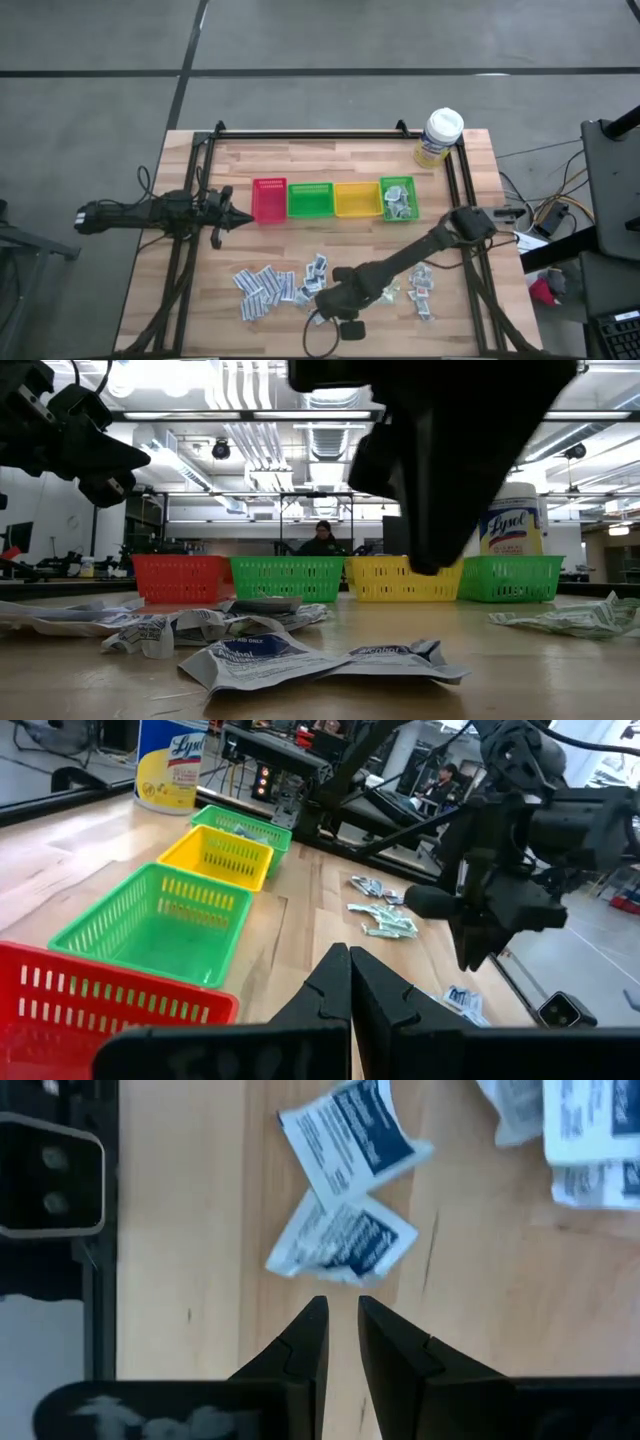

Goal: Pick & Place First Aid Supplies
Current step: Put the blue alcohol pad into the right green bin

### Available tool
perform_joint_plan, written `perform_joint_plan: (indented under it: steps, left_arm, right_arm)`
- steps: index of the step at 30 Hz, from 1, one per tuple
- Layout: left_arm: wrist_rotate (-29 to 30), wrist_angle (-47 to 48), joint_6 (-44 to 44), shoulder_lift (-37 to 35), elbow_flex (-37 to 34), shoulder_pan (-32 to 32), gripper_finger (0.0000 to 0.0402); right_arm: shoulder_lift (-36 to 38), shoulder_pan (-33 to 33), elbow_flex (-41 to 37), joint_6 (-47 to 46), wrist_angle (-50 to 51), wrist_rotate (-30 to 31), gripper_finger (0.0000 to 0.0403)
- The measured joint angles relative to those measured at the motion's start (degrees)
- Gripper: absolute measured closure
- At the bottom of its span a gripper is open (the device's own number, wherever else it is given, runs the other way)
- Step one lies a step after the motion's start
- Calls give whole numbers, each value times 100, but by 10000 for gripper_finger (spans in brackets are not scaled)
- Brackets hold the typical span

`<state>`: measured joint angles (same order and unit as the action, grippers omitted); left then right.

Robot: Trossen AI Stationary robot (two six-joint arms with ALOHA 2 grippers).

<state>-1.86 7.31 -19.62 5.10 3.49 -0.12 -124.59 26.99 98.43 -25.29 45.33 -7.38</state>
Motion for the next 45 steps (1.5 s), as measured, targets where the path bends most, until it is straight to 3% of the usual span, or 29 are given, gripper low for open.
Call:
perform_joint_plan:
  steps: [13,28,45]
  left_arm:
    - [-1,1,14,0,0,-1,401]
    - [-1,-2,208,0,0,-2,401]
    - [1,-2,358,-2,0,-2,401]
  right_arm:
    - [-488,-53,974,-205,854,0,329]
    - [-600,-90,931,-871,841,-15,266]
    - [-636,-88,753,-1593,751,289,270]
